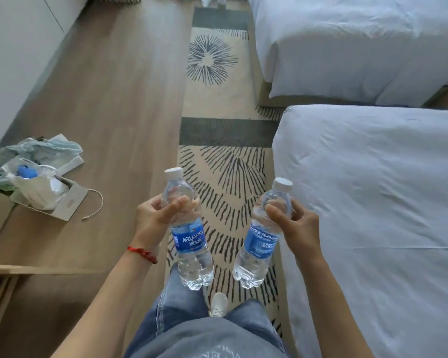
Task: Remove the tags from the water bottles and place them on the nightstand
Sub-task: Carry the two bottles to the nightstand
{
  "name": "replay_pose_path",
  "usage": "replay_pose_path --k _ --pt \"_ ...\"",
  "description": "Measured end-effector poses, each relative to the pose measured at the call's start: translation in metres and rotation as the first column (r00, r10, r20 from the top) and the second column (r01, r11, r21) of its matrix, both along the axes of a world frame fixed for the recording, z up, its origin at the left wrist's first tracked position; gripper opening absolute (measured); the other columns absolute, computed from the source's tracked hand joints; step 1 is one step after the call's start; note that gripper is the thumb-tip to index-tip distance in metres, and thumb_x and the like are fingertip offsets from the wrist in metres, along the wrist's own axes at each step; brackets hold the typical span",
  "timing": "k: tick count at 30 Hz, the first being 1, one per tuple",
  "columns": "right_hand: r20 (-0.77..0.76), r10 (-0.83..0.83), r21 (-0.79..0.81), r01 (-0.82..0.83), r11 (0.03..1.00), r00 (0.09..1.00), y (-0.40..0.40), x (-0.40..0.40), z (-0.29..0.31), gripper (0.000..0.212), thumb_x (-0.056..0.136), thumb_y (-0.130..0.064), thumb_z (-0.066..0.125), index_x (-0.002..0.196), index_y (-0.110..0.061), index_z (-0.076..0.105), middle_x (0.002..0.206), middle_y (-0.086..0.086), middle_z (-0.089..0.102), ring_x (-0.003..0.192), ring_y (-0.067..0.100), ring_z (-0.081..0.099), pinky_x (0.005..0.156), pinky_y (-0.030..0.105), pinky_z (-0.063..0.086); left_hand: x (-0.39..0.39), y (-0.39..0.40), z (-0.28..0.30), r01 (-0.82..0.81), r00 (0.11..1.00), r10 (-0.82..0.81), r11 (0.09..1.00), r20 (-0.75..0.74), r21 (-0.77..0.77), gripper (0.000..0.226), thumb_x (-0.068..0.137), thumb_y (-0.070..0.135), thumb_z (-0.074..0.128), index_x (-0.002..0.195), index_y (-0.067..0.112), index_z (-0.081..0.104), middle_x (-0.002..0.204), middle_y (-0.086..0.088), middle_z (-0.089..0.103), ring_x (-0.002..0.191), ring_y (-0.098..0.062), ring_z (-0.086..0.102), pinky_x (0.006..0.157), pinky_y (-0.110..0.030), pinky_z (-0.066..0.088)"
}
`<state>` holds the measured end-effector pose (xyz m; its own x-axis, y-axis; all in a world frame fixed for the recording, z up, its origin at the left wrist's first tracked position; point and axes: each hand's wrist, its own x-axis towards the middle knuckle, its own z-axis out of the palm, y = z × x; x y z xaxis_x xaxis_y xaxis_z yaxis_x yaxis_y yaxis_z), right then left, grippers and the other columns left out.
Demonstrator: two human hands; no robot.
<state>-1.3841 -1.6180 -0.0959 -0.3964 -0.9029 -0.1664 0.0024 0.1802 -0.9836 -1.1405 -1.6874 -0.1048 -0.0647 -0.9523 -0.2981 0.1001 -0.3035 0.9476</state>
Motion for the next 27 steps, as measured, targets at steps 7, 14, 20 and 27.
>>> replay_pose_path --k 7,14,20,27 --pt "0.007 -0.026 -0.001 0.026 1.0 1.0 -0.139 -0.028 -0.017 0.029 0.058 -0.036 0.074 0.084 -0.024 0.069 0.074 -0.01 0.074 0.068 0.005 0.068 0.057 0.012 0.05 -0.034 -0.147 -0.017 0.019 1.0 -0.019 1.0 -0.014 0.003 0.051 0.04 0.048 0.084 0.079 0.018 0.071 0.075 0.001 0.075 0.07 -0.015 0.07 0.056 -0.02 0.054" --pt "-0.015 -0.075 -0.009 0.075 0.997 0.997 -0.304 -0.052 -0.015 0.023 0.059 -0.036 0.075 0.078 -0.026 0.07 0.073 -0.01 0.073 0.066 0.005 0.068 0.057 0.014 0.052 -0.069 -0.322 -0.007 0.101 0.995 -0.1 0.995 0.018 -0.026 0.024 0.057 0.023 0.076 0.078 0.016 0.069 0.068 0.005 0.074 0.063 -0.008 0.069 0.052 -0.015 0.051" --pt "-0.05 -0.107 -0.027 0.106 0.994 0.993 -0.413 -0.08 -0.013 0.016 0.071 -0.015 0.074 0.083 -0.024 0.068 0.069 -0.014 0.072 0.064 0.002 0.066 0.057 0.013 0.051 -0.101 -0.441 0.001 0.149 0.986 -0.145 0.988 0.084 -0.047 0.023 0.055 0.029 0.076 0.076 0.021 0.069 0.068 0.009 0.073 0.065 -0.005 0.068 0.054 -0.014 0.051" --pt "-0.049 -0.104 -0.032 0.103 0.994 0.993 -0.525 -0.146 -0.018 0.016 0.072 -0.013 0.074 0.082 -0.023 0.068 0.069 -0.015 0.071 0.065 0.0 0.065 0.056 0.012 0.05 -0.166 -0.55 -0.008 0.144 0.986 -0.142 0.99 0.088 -0.015 0.024 0.057 0.028 0.077 0.078 0.019 0.07 0.07 0.007 0.074 0.066 -0.006 0.069 0.054 -0.015 0.051"
